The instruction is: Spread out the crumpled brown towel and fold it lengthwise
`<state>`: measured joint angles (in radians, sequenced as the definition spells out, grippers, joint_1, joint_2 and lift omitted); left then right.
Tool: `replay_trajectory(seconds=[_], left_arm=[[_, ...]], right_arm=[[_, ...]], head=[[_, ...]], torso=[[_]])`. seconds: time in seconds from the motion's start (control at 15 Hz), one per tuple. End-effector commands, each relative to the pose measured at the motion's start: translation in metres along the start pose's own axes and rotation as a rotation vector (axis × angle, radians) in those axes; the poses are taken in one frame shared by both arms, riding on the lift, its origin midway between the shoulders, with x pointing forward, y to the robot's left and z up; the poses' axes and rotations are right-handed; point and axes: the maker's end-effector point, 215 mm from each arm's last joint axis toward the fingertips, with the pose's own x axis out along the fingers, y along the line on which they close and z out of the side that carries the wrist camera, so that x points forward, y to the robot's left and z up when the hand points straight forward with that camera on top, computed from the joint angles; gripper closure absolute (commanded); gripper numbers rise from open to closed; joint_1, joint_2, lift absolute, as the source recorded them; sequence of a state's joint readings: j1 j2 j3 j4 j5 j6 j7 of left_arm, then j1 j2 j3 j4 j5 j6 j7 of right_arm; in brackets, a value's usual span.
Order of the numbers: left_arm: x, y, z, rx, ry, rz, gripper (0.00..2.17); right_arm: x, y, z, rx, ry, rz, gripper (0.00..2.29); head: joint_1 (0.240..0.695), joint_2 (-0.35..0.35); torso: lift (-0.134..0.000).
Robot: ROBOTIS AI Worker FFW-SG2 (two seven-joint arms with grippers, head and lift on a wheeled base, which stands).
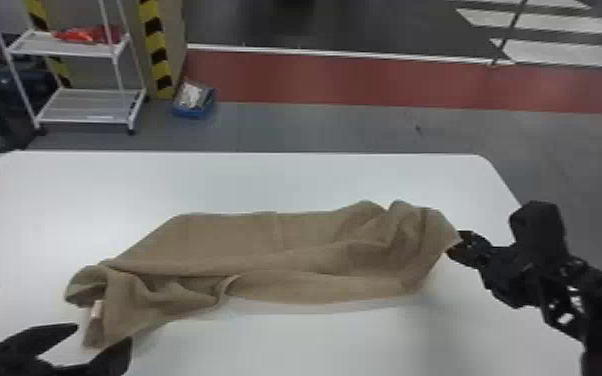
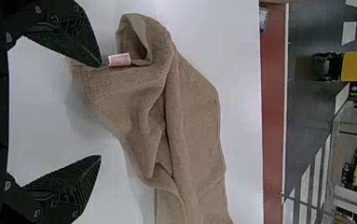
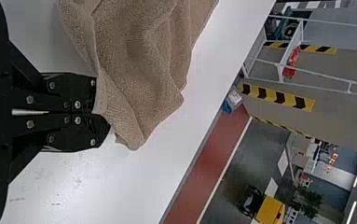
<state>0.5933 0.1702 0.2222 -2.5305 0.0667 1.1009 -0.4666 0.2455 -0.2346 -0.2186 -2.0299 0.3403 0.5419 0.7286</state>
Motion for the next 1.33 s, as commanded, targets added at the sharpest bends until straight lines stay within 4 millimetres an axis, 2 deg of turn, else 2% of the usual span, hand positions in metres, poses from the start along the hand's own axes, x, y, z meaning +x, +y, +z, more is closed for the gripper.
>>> replay_trajectory(seconds=[0.0, 0.2, 0.33, 0.73, 1.0, 1.27], left_arm=[[0.007, 0.005, 0.001, 0.012, -0.022, 0.003, 0.22], [0.016, 0.019, 0.005, 0.015, -0.037, 0.007, 0.22], [0.021, 0.025, -0.001, 0.018, -0.018, 0.000, 0.22], [0.020, 0.048, -0.012, 0.010, -0.004, -0.019, 0.27], [0.025, 0.044, -0.023, 0.022, 0.013, -0.057, 0.27], [0.032, 0.032, -0.015, 0.066, -0.026, -0.097, 0.27]], right_arm=[[-0.001, 0.000, 0.004, 0.000, -0.008, -0.002, 1.47], [-0.002, -0.003, 0.004, -0.001, -0.008, -0.008, 1.47], [-0.003, -0.004, 0.004, -0.001, -0.009, -0.011, 1.47], [-0.003, -0.003, 0.003, 0.009, -0.008, -0.013, 1.47], [-0.004, -0.004, 0.003, 0.018, -0.003, -0.017, 1.47], [-0.005, -0.004, 0.002, 0.032, 0.004, -0.019, 1.47]], head=[[0.695, -0.100], [0.695, -0.091], [0.695, -0.085], [0.695, -0.066], [0.695, -0.048], [0.695, -0.057]], torso=[[-0.124], [-0.124], [-0.124], [-0.124], [-0.124], [-0.124]])
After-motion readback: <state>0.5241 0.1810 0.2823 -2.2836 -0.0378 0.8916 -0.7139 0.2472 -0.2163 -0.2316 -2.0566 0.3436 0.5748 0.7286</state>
